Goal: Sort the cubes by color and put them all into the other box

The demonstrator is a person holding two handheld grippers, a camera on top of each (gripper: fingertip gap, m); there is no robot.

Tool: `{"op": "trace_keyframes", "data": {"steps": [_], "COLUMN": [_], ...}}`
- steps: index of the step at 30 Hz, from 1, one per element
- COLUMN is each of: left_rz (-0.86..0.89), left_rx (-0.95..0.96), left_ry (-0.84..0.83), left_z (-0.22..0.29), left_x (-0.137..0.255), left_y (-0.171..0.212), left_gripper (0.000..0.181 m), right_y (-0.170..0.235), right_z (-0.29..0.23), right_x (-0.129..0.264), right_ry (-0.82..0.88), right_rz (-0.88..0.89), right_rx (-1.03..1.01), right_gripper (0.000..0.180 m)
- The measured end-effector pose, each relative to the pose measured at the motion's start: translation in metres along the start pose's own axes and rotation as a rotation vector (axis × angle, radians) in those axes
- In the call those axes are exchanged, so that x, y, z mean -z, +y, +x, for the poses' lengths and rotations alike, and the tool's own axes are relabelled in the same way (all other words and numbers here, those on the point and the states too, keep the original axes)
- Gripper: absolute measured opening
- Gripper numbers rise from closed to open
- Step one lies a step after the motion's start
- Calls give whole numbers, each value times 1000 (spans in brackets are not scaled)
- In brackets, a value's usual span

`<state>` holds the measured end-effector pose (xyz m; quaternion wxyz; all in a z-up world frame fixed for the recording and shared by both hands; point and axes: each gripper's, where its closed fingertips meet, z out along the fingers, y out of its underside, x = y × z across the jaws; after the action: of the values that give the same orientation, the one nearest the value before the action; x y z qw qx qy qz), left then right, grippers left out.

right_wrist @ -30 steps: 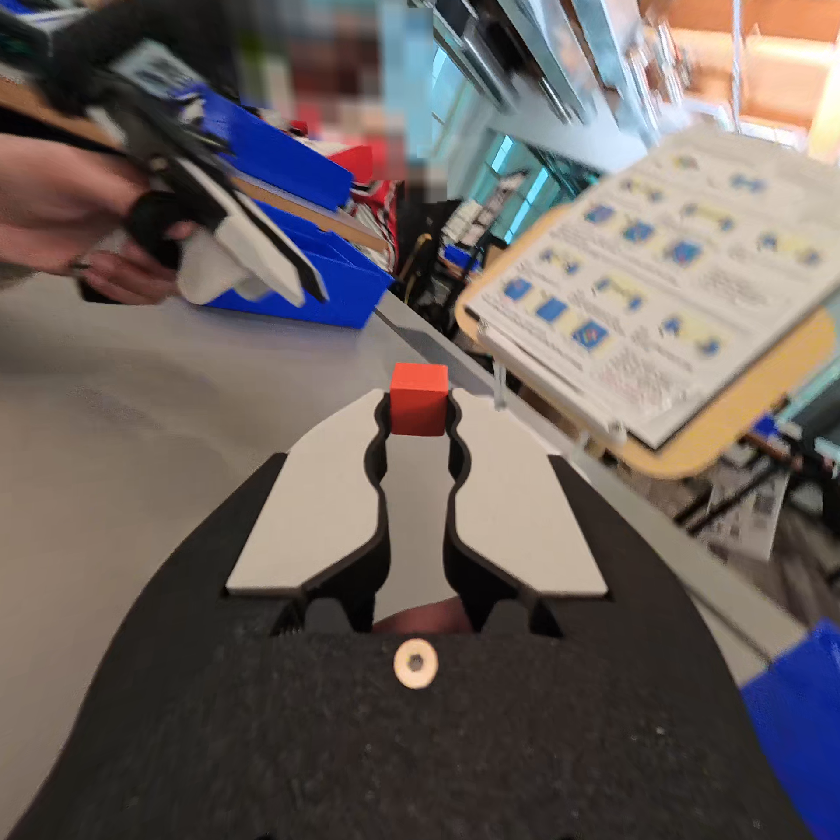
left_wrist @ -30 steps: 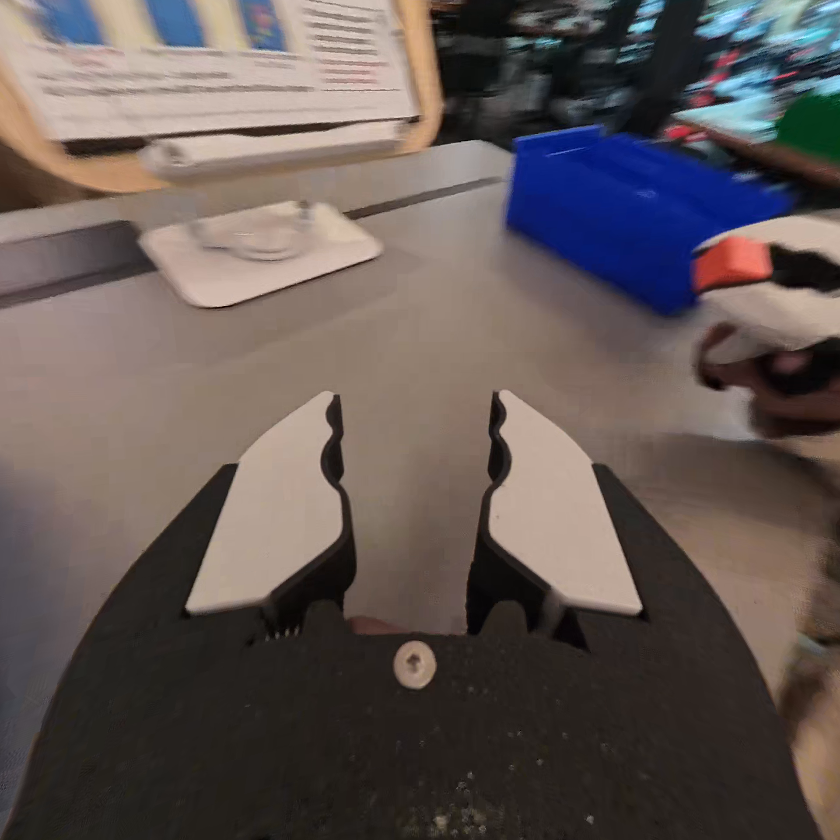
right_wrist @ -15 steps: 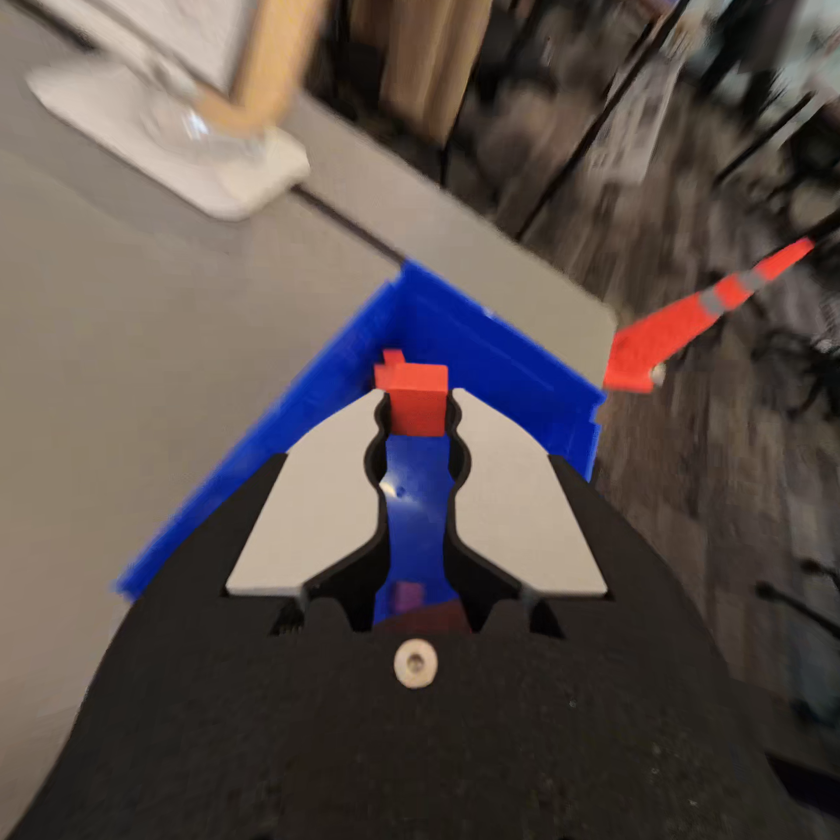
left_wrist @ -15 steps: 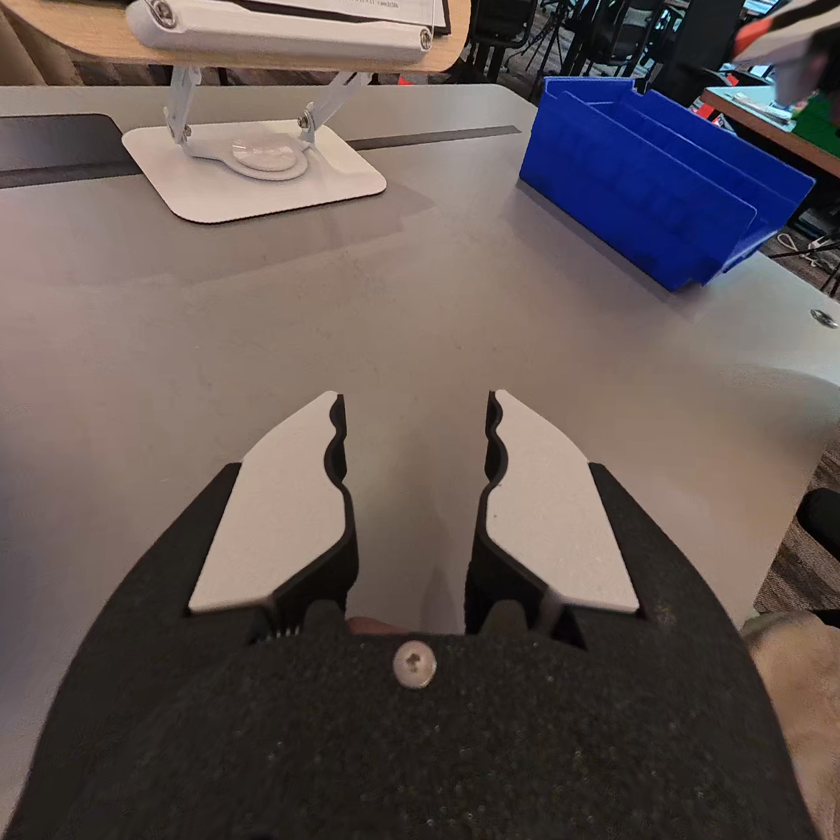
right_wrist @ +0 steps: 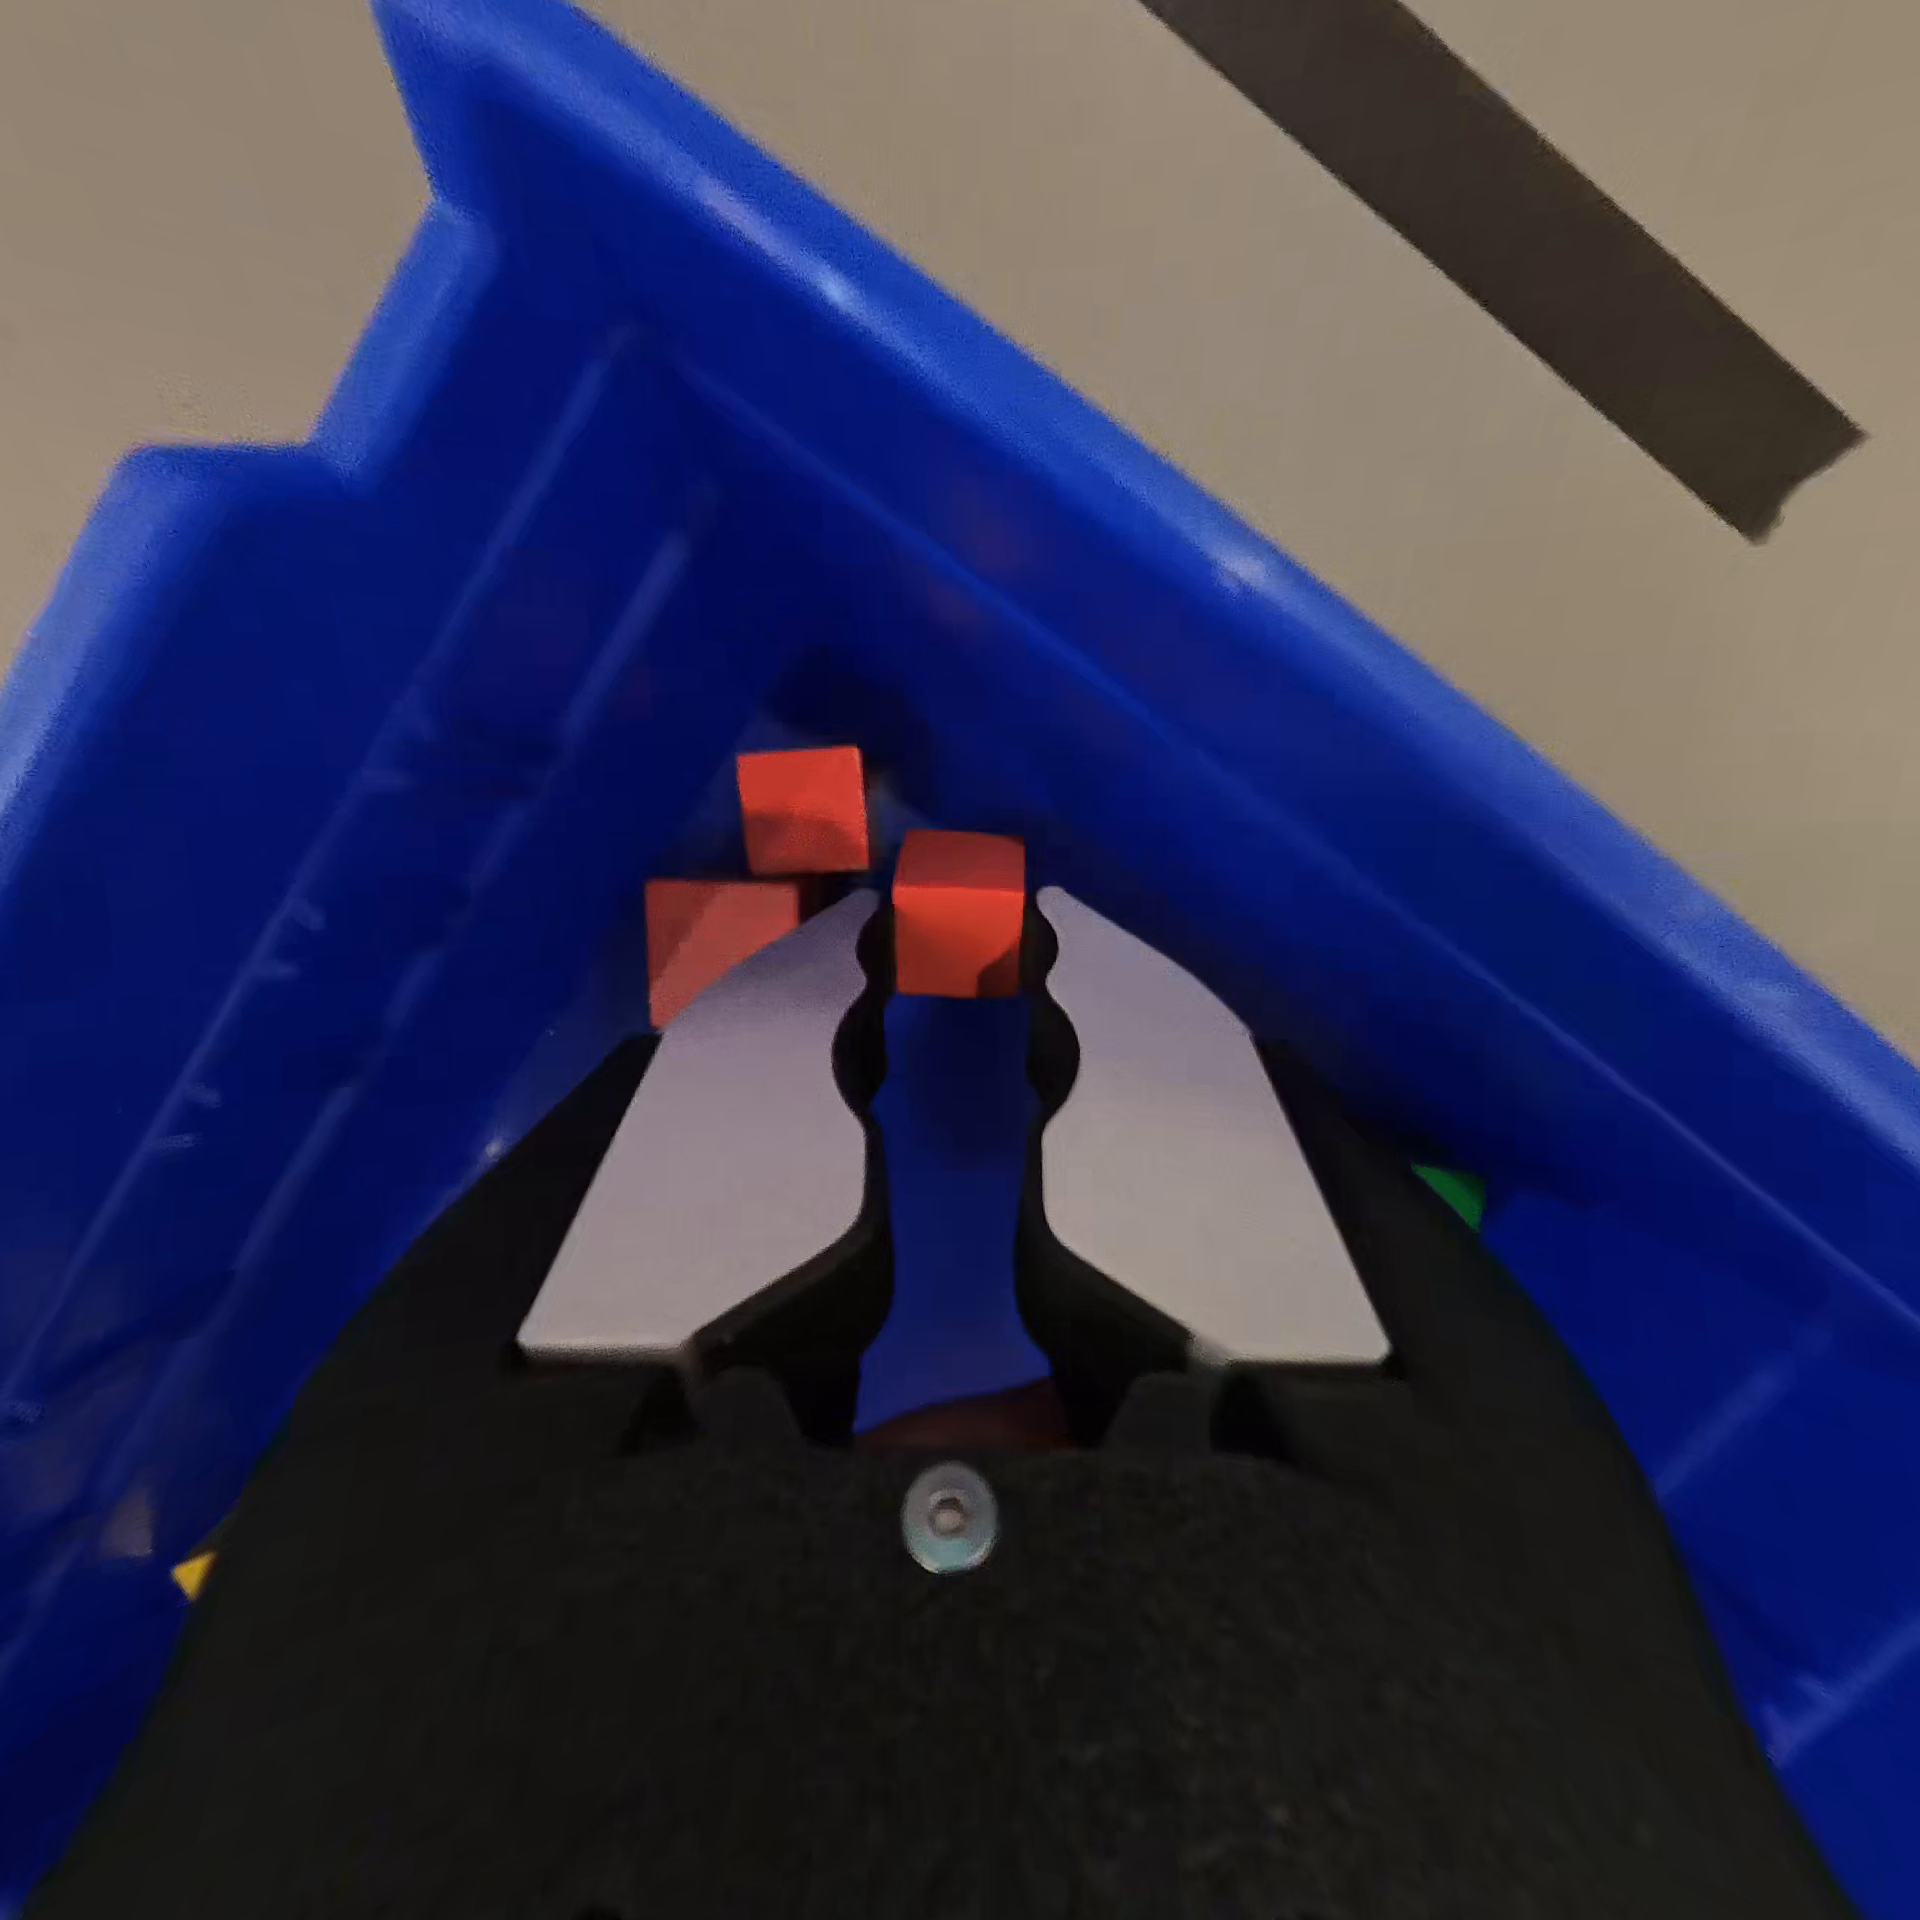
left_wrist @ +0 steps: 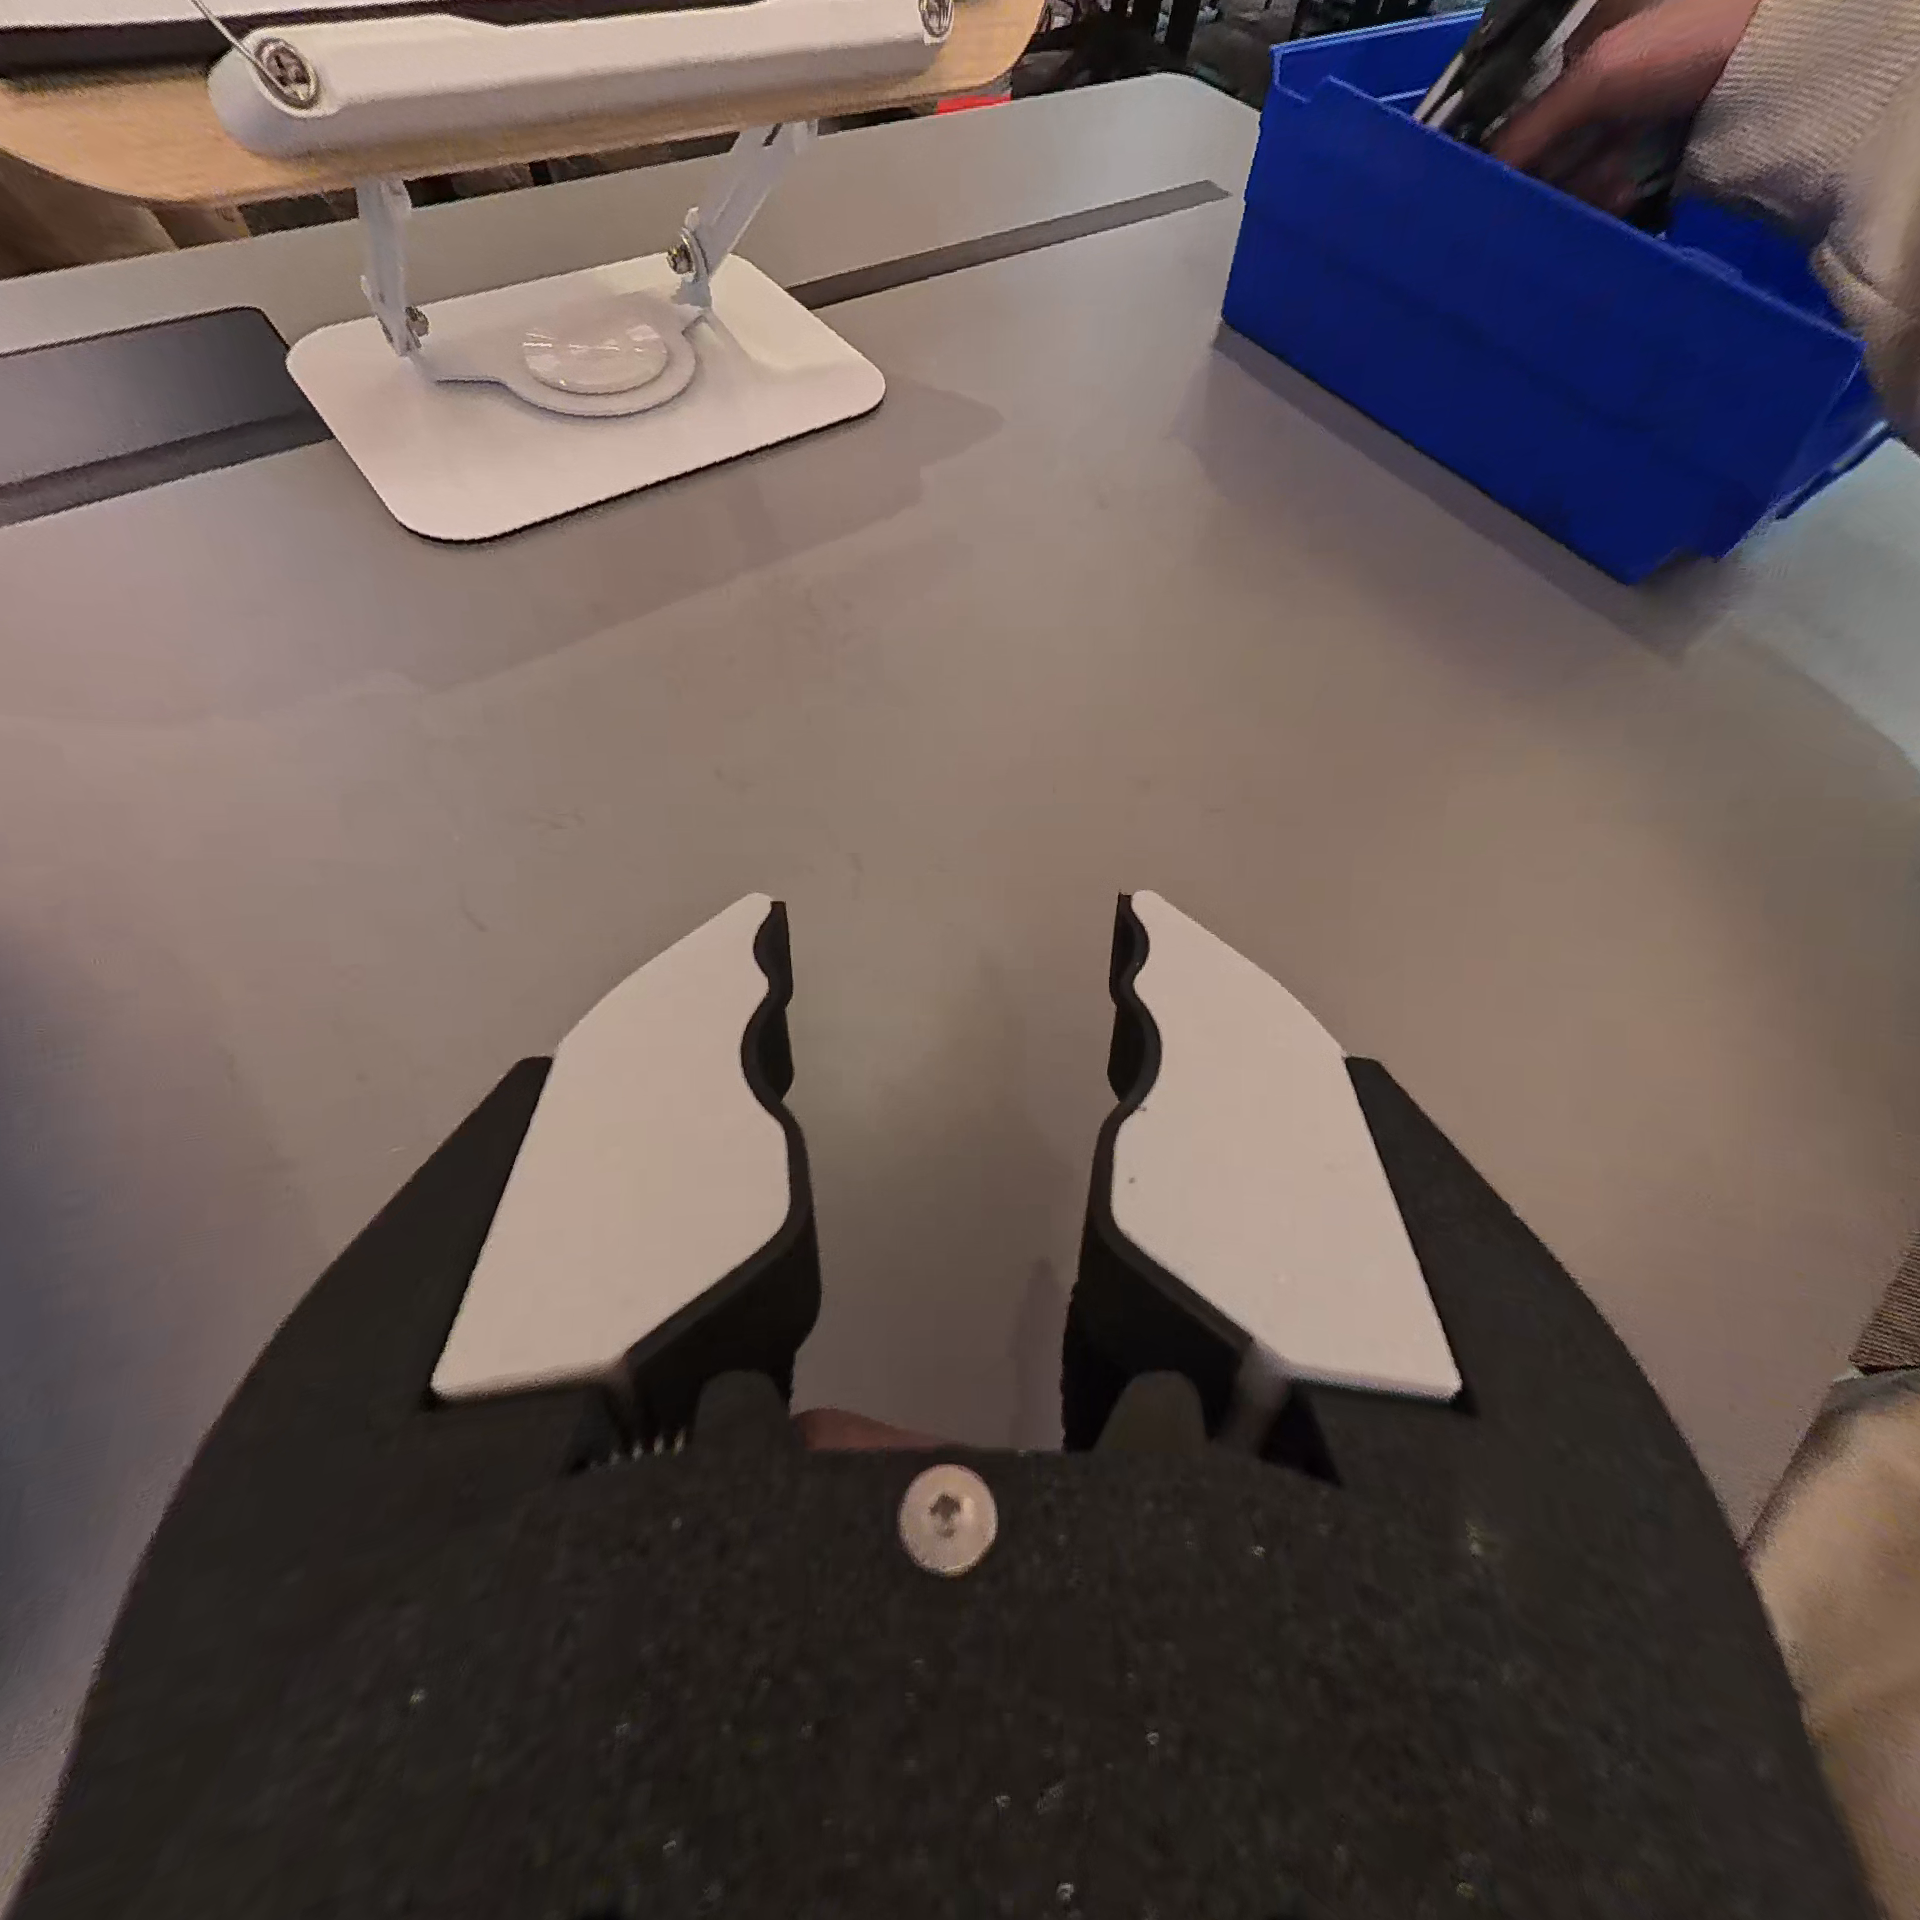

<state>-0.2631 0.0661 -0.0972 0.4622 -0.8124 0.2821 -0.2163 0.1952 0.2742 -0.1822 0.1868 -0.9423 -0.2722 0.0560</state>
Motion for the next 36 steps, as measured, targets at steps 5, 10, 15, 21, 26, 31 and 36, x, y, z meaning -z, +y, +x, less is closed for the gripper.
{"op": "trace_keyframes", "data": {"steps": [5, 10, 15, 21, 26, 31, 36], "left_rz": [-7, -12, 23, 102, 162, 132, 85], "left_rx": [0, 6, 23, 45, 65, 79, 105], "left_ry": [3, 4, 0, -34, -92, -97, -54], "left_z": [-2, -4, -9, -18, -21, -19, -13], "left_x": [2, 5, 14, 20, 24, 17, 13], "left_y": [5, 11, 7, -6, -3, 16, 28], "left_gripper": [59, 59, 59, 59, 58, 56, 55], "right_y": [-2, 1, -6, -26, -28, -27, -21], "right_z": [-6, -2, 4, -155, -310, -364, -372], "right_x": [-10, 3, 106, 249, 180, 101, 94], "right_ry": [-34, -11, 184, -4, -233, -118, -41], "right_rz": [-20, 17, 272, 976, 1087, 1048, 1107], "right_rx": [9, 18, 21, -47, -60, -31, 21], "right_gripper": [26, 40, 40, 36, 41, 43, 40]}}
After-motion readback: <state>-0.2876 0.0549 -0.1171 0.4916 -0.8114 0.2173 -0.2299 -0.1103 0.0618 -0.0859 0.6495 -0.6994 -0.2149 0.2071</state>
